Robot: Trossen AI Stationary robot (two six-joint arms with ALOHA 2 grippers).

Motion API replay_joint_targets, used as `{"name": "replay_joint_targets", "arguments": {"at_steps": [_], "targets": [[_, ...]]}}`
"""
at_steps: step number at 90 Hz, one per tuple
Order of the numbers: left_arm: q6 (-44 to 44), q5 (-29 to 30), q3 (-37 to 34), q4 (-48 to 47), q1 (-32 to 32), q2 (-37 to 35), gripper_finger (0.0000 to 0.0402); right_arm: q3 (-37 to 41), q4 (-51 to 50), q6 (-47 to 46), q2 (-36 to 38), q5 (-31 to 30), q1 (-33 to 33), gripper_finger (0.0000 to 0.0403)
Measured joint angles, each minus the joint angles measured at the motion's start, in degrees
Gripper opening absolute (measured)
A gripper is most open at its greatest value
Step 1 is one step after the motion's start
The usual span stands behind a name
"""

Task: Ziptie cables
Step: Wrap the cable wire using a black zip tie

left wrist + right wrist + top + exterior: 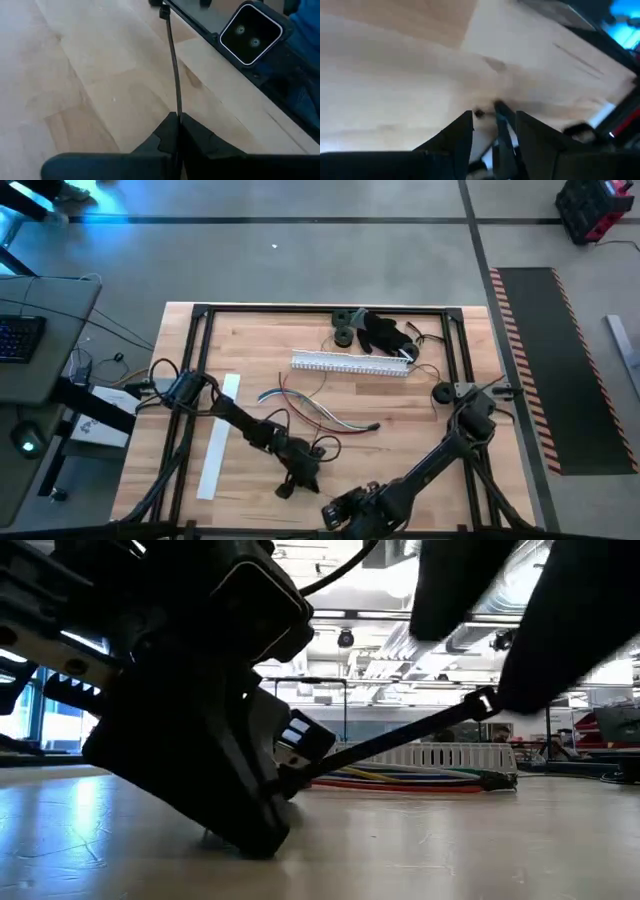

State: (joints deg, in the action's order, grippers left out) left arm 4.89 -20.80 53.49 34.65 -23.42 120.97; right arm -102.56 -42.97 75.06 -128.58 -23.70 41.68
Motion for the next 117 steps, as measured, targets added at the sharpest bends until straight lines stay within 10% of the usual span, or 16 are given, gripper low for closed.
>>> {"name": "replay_joint_targets", "arguments": {"at_steps": [41,84,117], "targets": [[-0.31,-0.11,0.00,-0.09,0.26,0.00,0.0000,0.00,2.23,1.01,-0.89,0.33,-0.04,0.0125],[-0.35,0.03,0.00,-0.09,0.26,0.00,0.0000,0.00,1.98,-0.20,-0.89,2.41,-0.16,0.0004],[-1.03,-4.40,-0.11,-0.88,2.51,-0.83,0.0001,0.00,5.91,-37.35,-0.89,-0.46,-0.18,0.0001]]}}
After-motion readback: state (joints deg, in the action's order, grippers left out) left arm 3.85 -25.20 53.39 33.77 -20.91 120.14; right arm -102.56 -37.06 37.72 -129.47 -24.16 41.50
